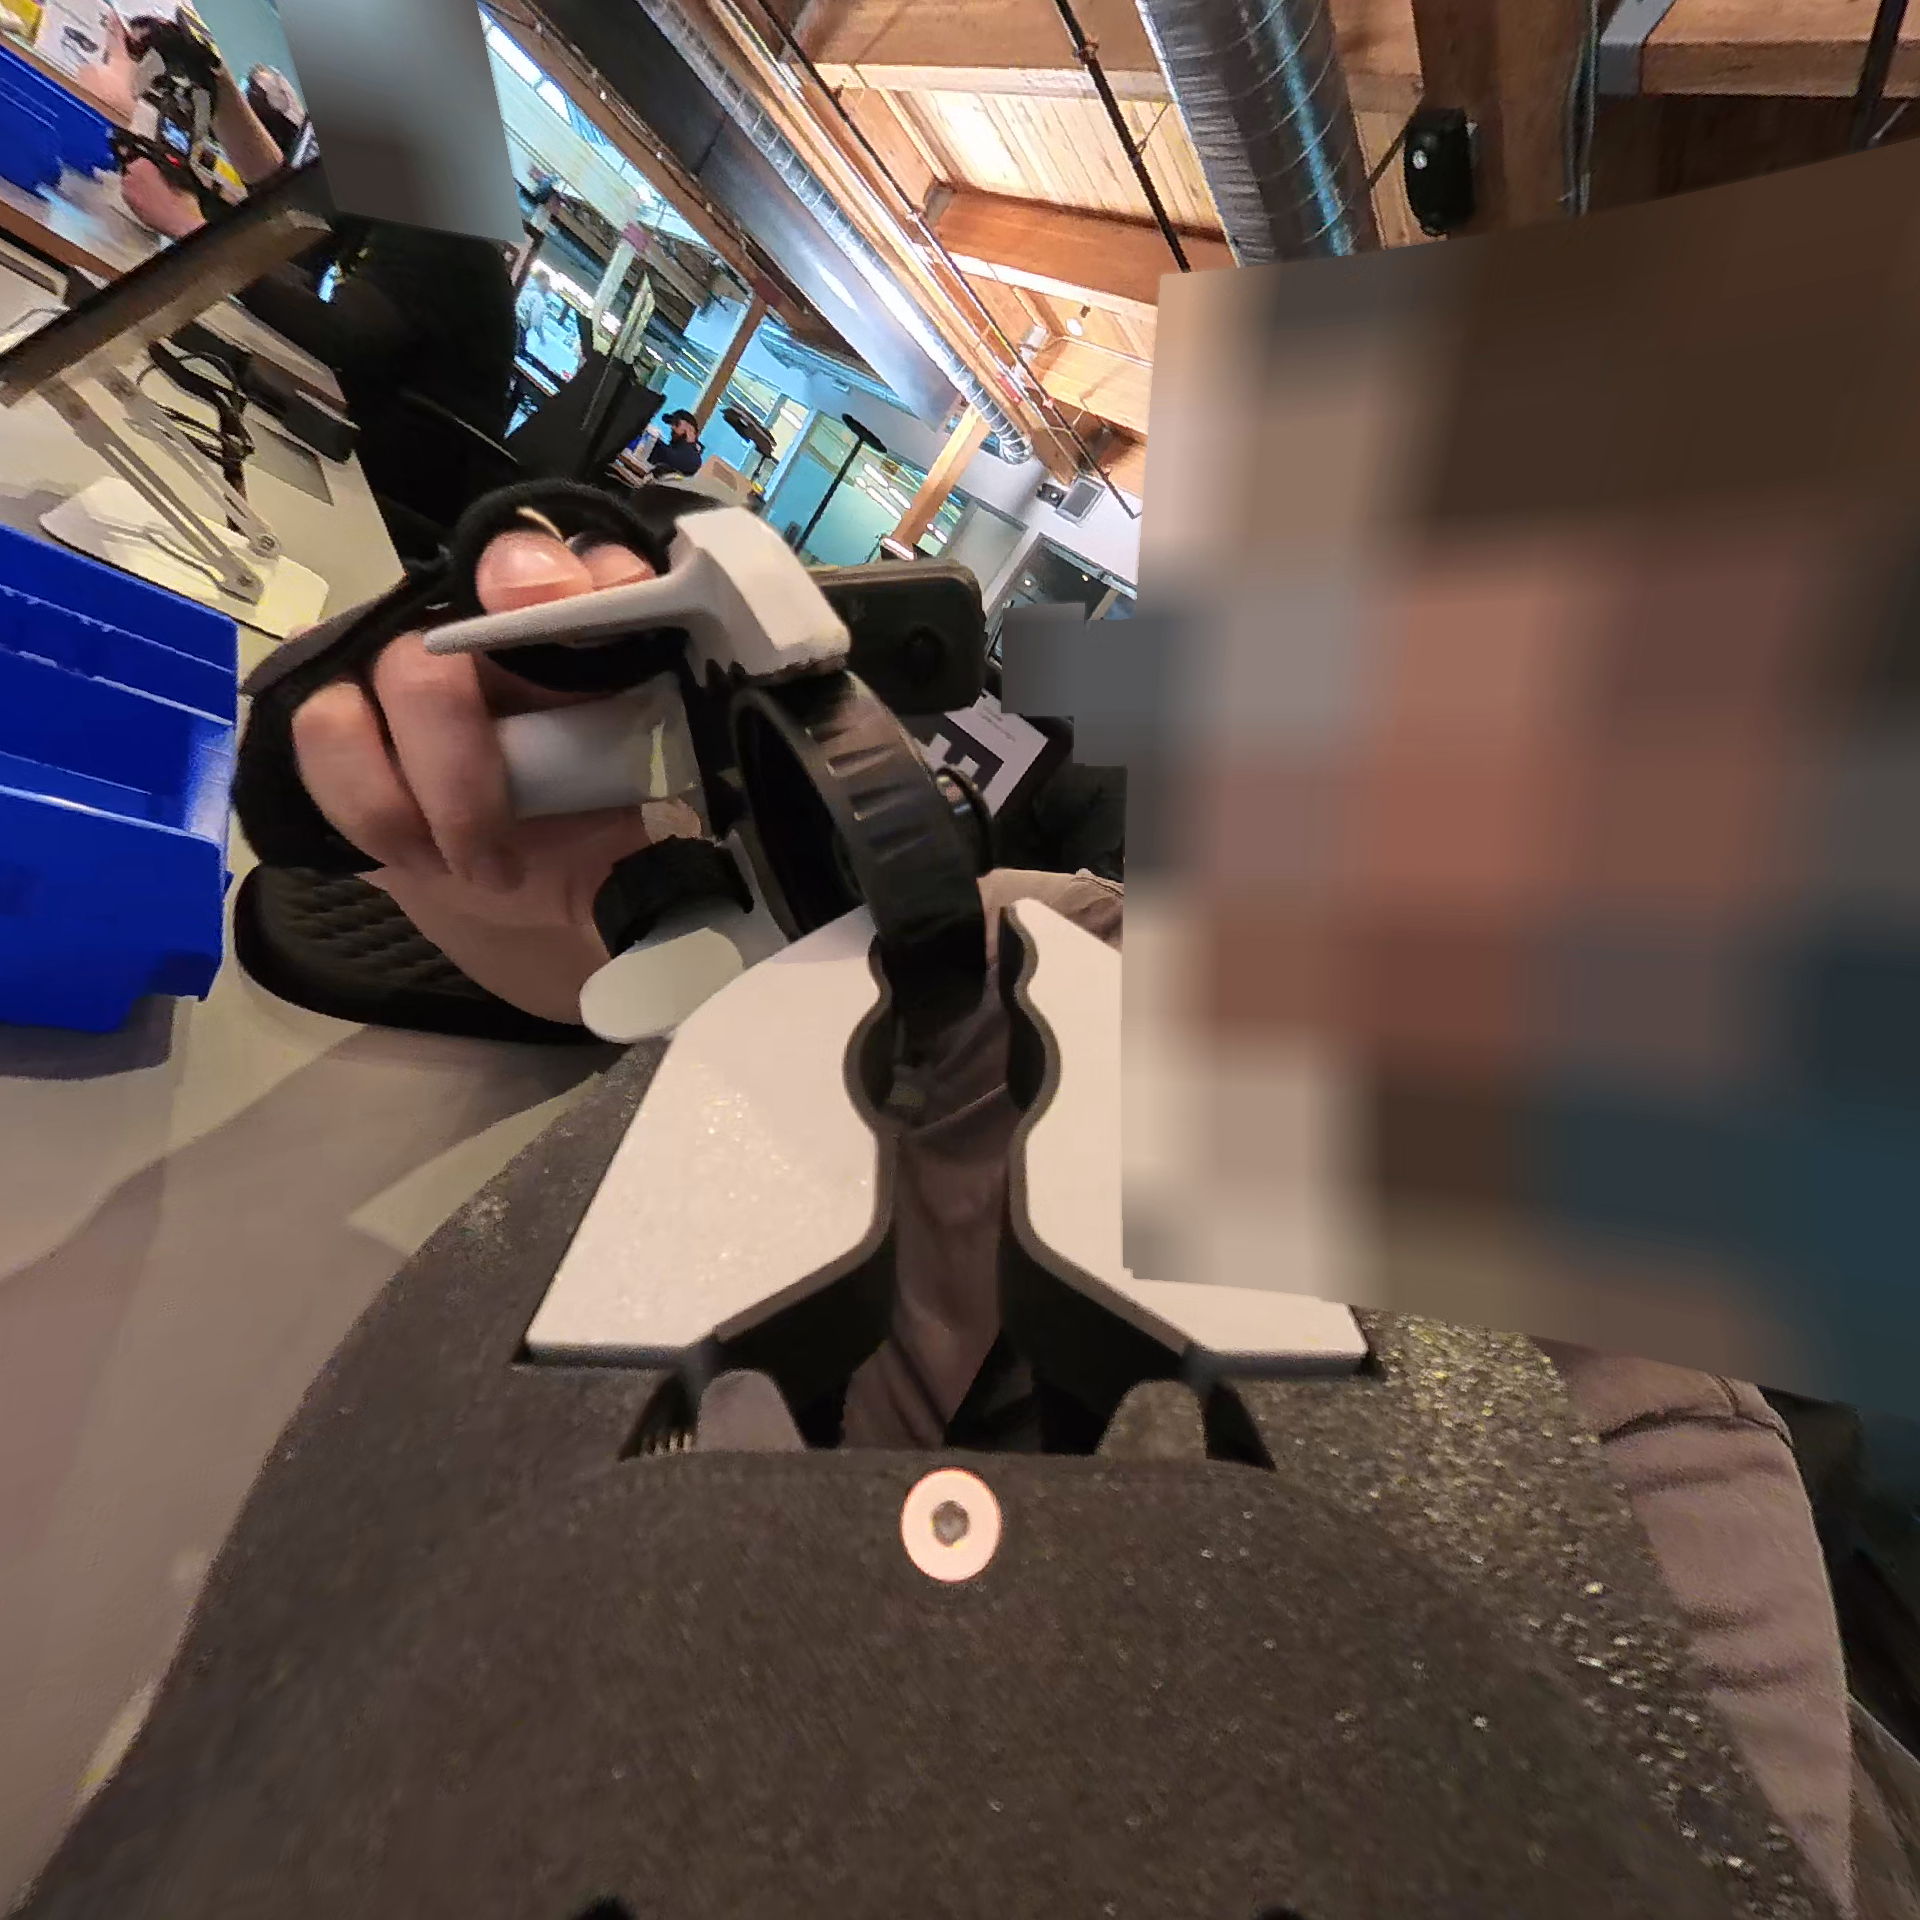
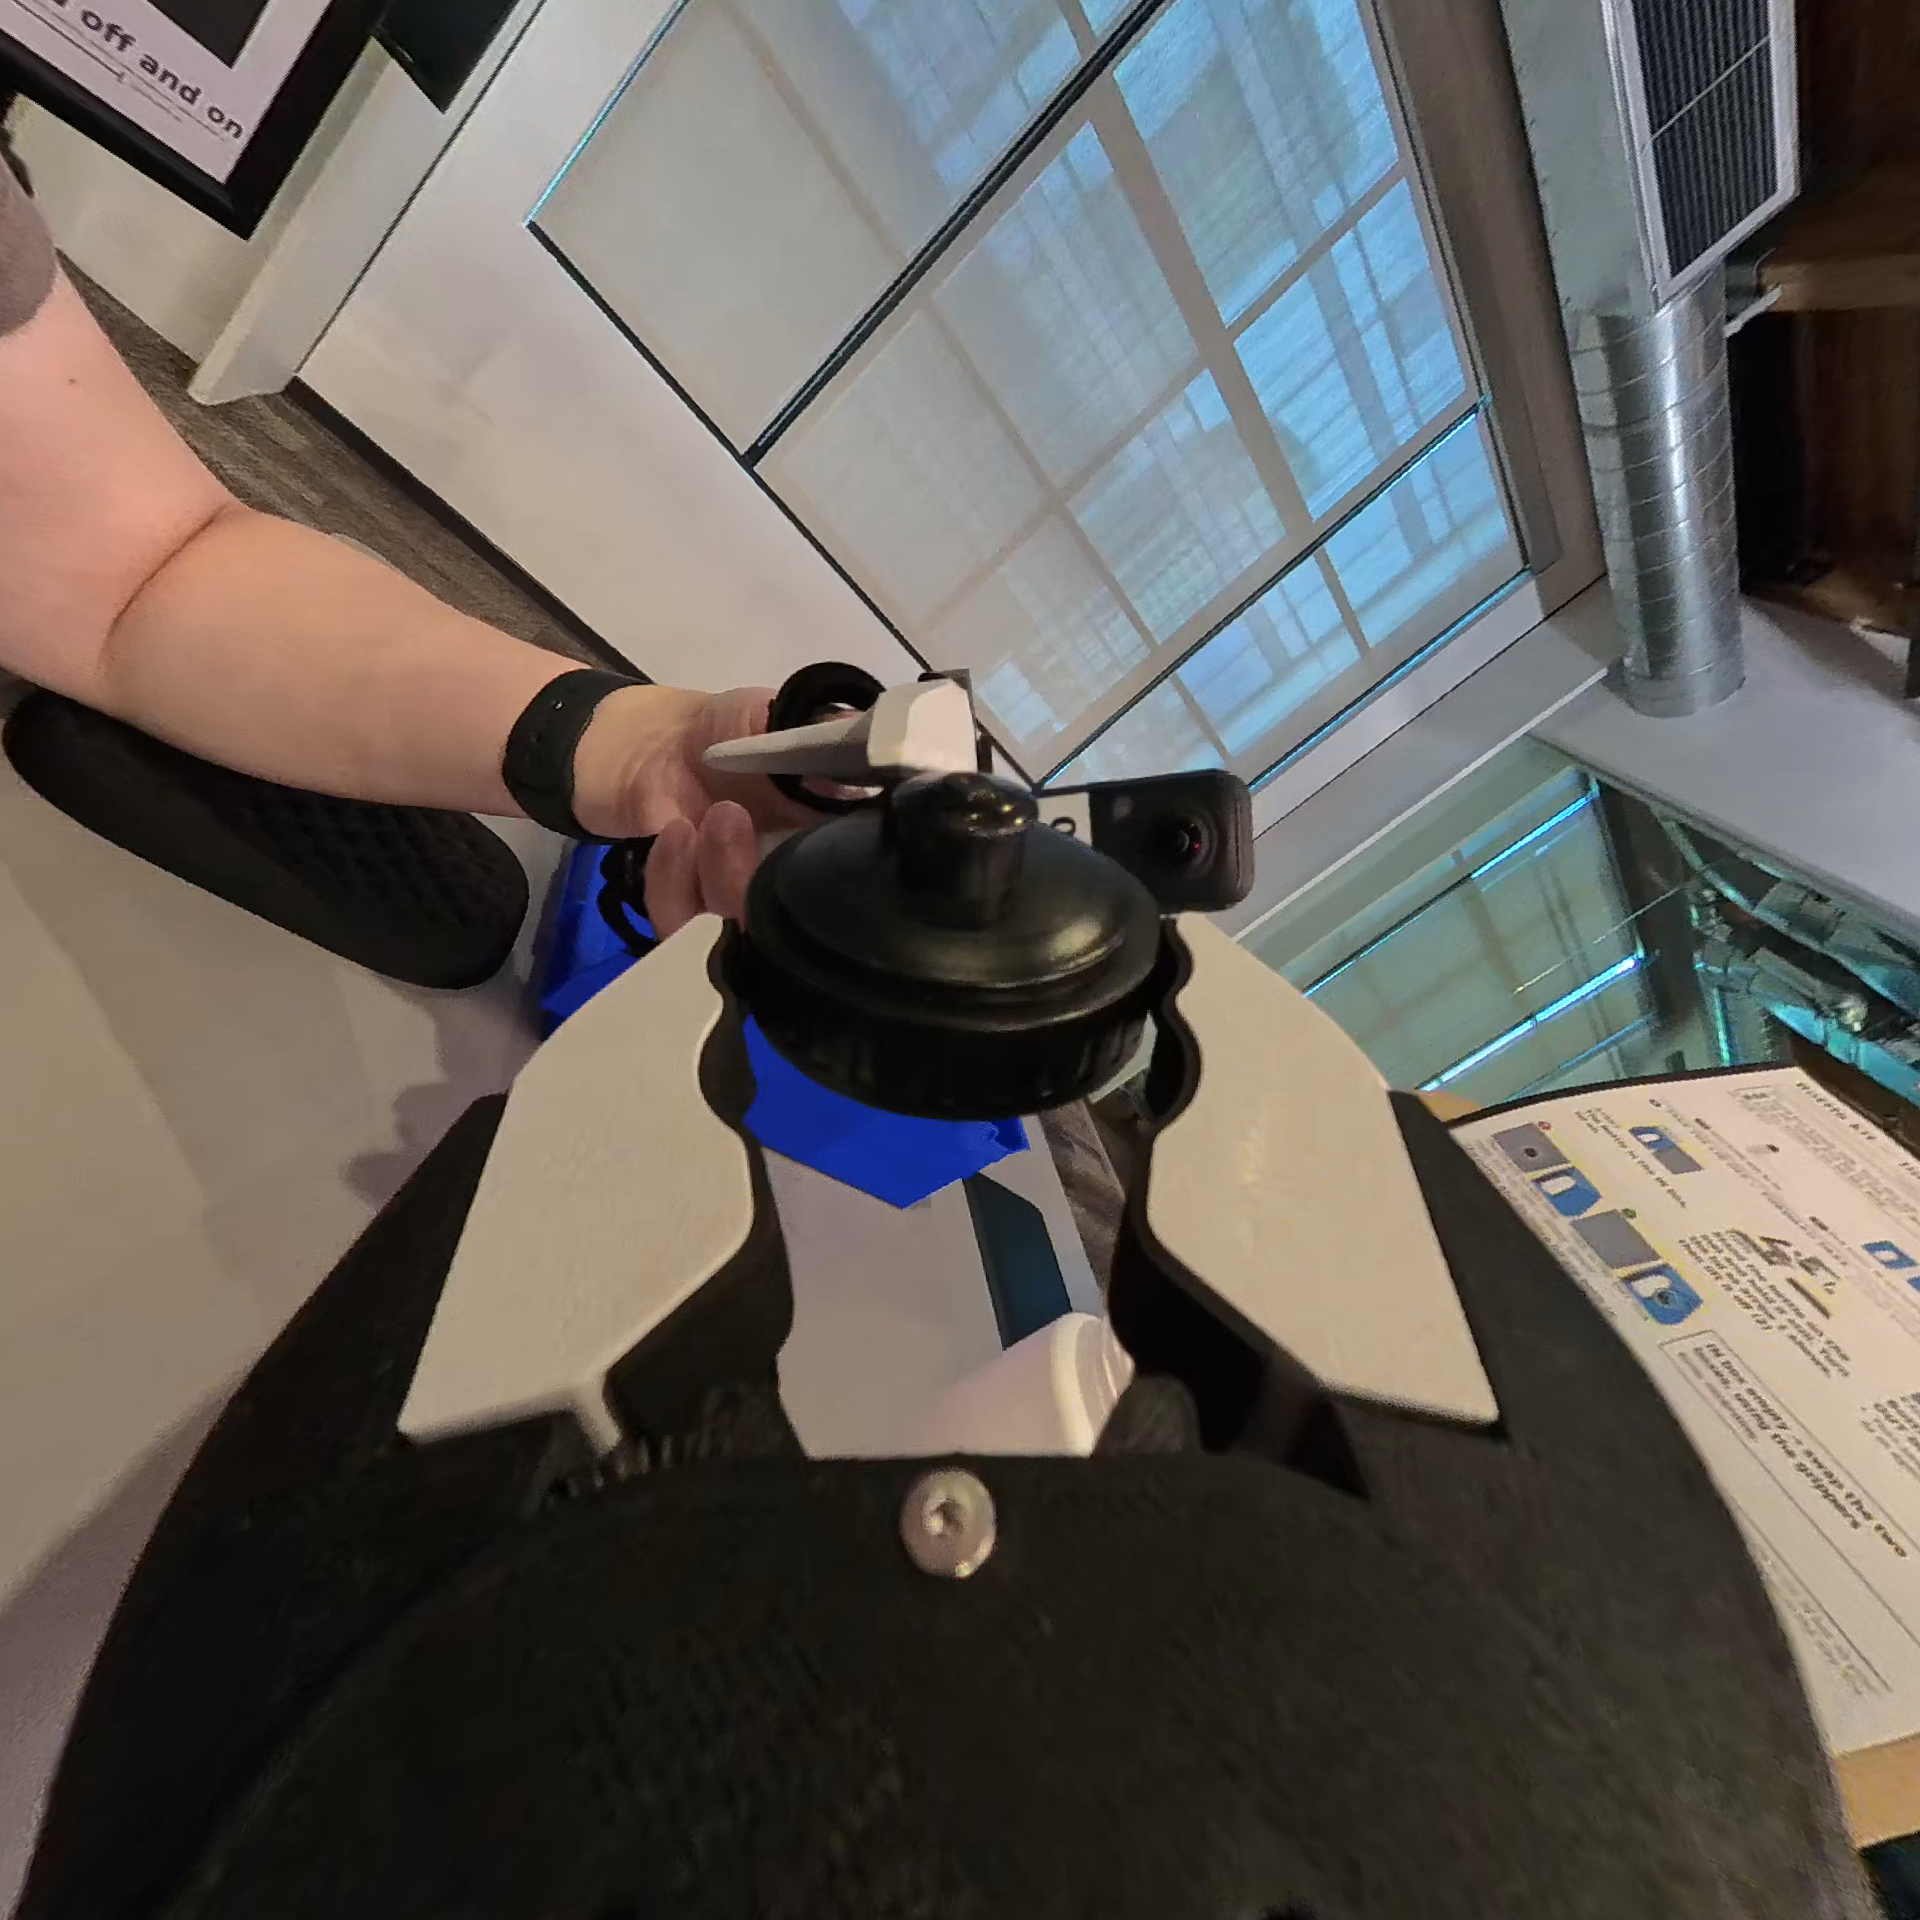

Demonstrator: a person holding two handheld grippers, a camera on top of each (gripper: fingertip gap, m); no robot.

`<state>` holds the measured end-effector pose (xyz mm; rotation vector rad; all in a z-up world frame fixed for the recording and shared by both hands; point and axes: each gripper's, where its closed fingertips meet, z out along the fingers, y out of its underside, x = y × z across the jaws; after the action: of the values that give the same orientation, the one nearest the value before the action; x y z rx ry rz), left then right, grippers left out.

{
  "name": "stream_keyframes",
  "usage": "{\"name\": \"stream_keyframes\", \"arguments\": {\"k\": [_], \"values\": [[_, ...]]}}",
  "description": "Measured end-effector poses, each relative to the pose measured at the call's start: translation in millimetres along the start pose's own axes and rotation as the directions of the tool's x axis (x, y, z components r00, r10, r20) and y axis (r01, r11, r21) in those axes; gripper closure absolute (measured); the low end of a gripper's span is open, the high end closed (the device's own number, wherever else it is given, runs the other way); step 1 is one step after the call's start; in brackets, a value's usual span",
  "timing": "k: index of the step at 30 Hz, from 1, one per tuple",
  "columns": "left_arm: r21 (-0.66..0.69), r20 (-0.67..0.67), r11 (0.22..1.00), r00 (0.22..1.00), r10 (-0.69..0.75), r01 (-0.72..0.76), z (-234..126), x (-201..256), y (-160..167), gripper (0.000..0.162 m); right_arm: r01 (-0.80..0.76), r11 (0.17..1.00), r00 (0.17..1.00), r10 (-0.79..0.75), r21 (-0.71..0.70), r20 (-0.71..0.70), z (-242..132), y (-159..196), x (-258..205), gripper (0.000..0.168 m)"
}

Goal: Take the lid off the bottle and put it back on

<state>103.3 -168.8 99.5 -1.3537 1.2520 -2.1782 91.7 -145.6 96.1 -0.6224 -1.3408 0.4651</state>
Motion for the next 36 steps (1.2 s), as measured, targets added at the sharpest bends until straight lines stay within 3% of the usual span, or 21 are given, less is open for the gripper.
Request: {"name": "stream_keyframes", "arguments": {"k": [5,9,12,15,17,19,25,30,33,36], "values": [[0.015,0.104,1.000,0.995,0.012,-0.013,-16,-7,-9,0.132,-0.022,0.999,1.000,0.022,-0.045,-0.009,-3,9,8,0.092],[-0.031,0.372,0.983,0.910,0.181,-0.183,-41,-31,-17,0.132,-0.066,0.995,0.997,0.063,-0.081,-0.047,-14,19,28,0.092],[-0.123,0.636,0.930,0.692,0.343,-0.348,-66,-68,-25,0.115,-0.113,0.983,0.987,0.094,-0.144,-0.133,-27,34,54,0.092],[-0.144,0.776,0.855,0.479,0.411,-0.499,-81,-91,-32,0.090,-0.218,0.967,0.958,0.186,-0.130,-0.219,-44,40,81,0.092],[-0.217,0.859,0.817,0.293,0.420,-0.534,-95,-115,-34,0.070,-0.299,0.947,0.931,0.264,-0.113,-0.252,-53,45,94,0.092],[-0.290,0.895,0.814,0.160,0.417,-0.503,-105,-140,-26,0.056,-0.373,0.920,0.902,0.328,-0.121,-0.281,-58,55,102,0.092],[-0.266,0.921,0.825,0.122,0.370,-0.498,-104,-189,-13,0.048,-0.578,0.801,0.802,0.523,-0.155,-0.287,-56,86,105,0.092],[-0.243,0.914,0.840,0.176,0.366,-0.486,-102,-217,-5,0.050,-0.657,0.743,0.747,0.616,-0.131,-0.252,-52,93,101,0.092],[-0.250,0.908,0.860,0.200,0.367,-0.446,-101,-232,4,0.054,-0.689,0.712,0.721,0.657,-0.132,-0.221,-46,100,95,0.092],[-0.259,0.893,0.859,0.229,0.387,-0.442,-95,-238,9,0.071,-0.712,0.689,0.701,0.686,-0.136,-0.196,-40,108,87,0.092]]}}
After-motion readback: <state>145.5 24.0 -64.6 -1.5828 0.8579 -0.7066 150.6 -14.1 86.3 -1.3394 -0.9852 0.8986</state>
